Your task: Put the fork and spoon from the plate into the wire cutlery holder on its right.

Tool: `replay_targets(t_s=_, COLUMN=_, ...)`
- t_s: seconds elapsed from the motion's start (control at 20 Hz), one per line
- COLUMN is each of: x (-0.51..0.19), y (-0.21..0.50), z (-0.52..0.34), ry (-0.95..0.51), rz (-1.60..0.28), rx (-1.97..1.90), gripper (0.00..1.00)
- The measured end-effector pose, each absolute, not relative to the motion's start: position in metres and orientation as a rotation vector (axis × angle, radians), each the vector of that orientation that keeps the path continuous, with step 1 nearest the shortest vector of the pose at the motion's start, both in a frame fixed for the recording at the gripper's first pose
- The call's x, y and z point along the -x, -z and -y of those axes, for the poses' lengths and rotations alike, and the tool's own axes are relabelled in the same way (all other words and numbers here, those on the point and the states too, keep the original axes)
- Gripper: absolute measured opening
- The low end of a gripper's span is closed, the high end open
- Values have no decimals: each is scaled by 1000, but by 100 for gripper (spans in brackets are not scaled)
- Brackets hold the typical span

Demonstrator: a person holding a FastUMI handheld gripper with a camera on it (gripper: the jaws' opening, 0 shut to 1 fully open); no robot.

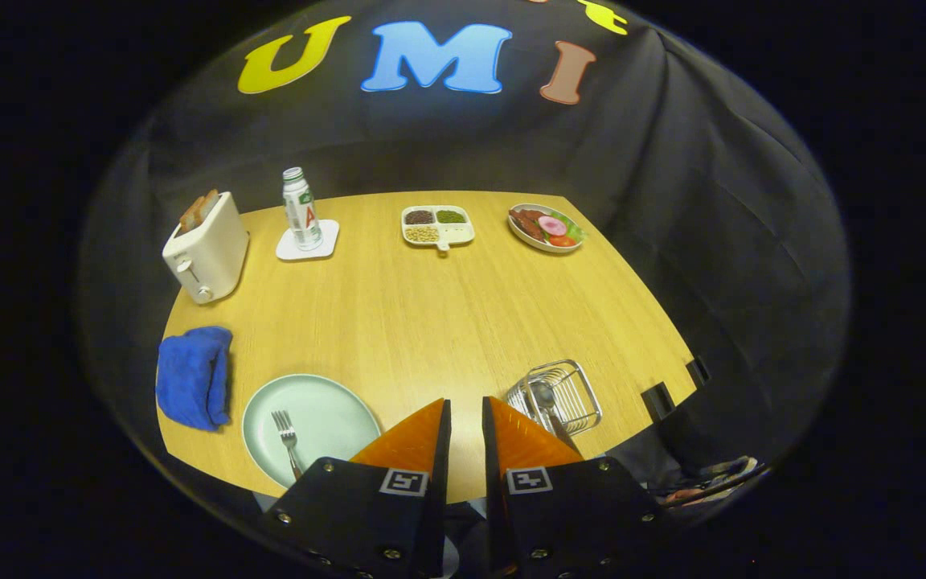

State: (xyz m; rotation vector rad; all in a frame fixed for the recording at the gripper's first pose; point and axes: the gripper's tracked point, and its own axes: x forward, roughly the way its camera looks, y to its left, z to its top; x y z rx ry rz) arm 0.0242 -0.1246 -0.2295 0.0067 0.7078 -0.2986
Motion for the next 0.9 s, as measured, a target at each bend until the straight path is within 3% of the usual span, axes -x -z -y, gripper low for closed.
replay_targets(t_s=0.9, x=-9, y=309, z=-32, ry=-26, rz=-834, rx=123, gripper=21)
